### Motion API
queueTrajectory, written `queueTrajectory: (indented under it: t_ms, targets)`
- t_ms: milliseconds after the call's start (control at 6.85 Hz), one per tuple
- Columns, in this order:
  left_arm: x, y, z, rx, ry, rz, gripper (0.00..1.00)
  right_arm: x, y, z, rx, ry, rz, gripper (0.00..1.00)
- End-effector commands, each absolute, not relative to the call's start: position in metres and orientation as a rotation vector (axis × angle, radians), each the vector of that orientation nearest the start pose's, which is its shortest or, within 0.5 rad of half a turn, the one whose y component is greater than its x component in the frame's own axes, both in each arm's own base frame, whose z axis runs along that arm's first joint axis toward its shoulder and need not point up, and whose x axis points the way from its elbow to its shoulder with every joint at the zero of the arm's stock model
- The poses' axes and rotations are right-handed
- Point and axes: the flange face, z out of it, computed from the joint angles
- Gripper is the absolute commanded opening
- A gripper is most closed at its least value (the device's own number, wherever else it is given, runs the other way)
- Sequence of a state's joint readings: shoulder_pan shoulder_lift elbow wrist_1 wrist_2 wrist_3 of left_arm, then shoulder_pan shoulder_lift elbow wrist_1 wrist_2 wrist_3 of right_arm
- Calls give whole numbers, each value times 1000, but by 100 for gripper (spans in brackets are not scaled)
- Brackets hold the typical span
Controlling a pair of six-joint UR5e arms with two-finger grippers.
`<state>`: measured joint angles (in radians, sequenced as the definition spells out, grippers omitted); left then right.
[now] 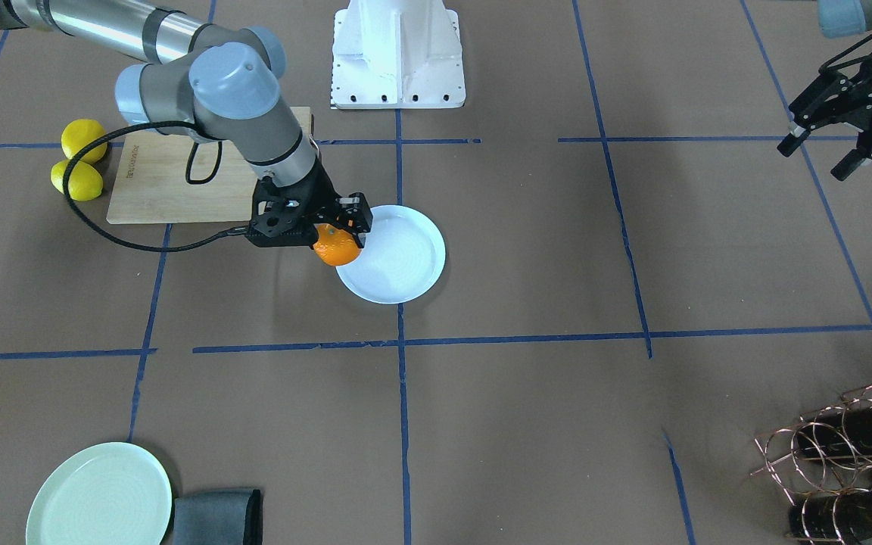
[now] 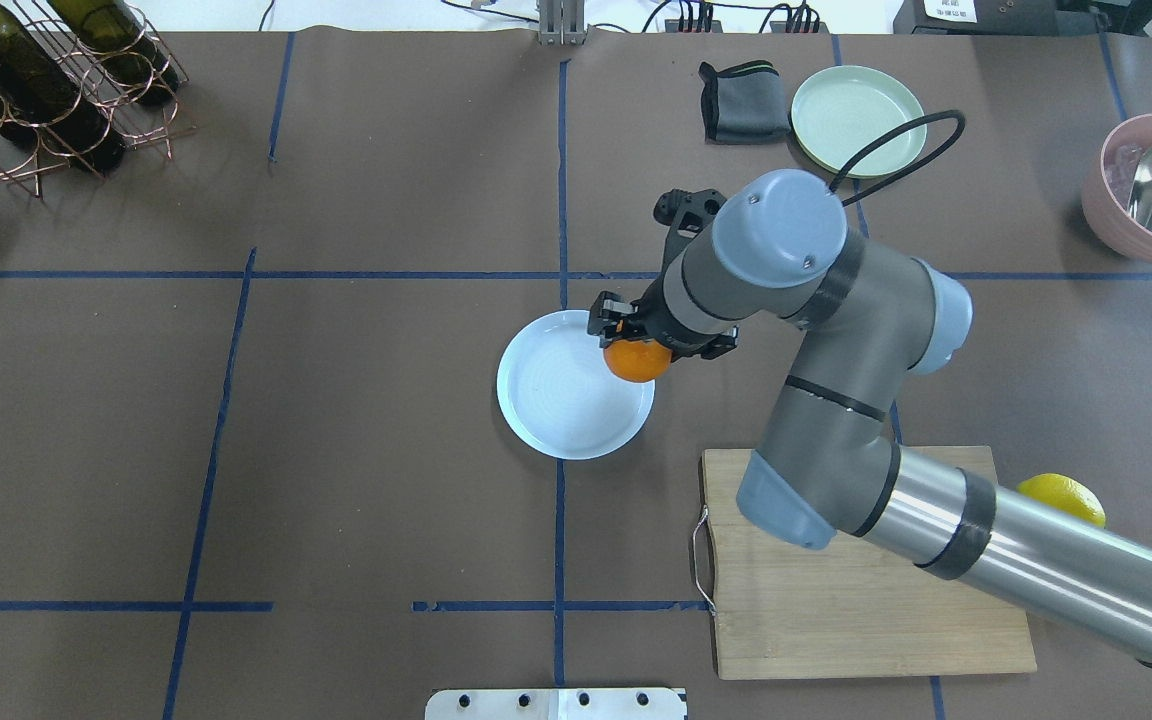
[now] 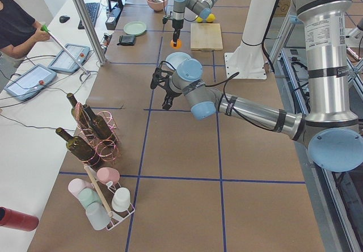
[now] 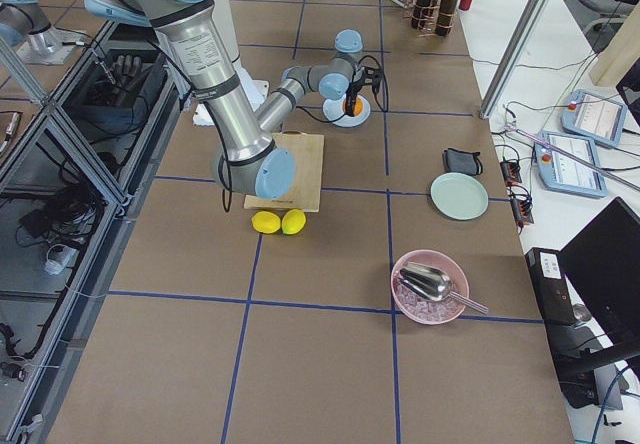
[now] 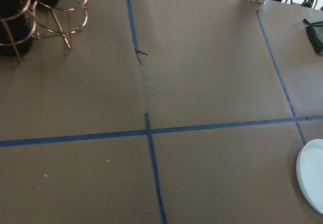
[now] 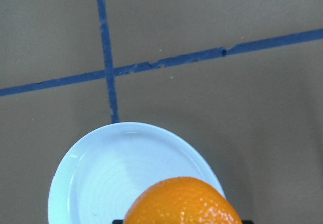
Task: Pick orange to plate
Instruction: 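Carry the orange with the right gripper and lower it onto the white plate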
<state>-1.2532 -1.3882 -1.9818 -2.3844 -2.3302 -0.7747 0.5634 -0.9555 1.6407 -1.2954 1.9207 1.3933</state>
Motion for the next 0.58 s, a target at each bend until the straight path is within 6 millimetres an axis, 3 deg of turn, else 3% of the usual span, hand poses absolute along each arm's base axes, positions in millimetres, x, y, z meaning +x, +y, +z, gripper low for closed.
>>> queueTrajectory:
  t_ms: [0, 292, 438]
  targets:
    - [52, -414, 451, 510, 1066, -8, 100, -580, -428, 224, 53, -973, 182, 2]
    - [51, -415, 450, 514, 1066, -10, 100, -593, -425, 233, 69, -947, 185, 5]
    - [52, -415, 451, 512, 1065, -11, 100, -596, -427, 239, 69, -935, 187, 18]
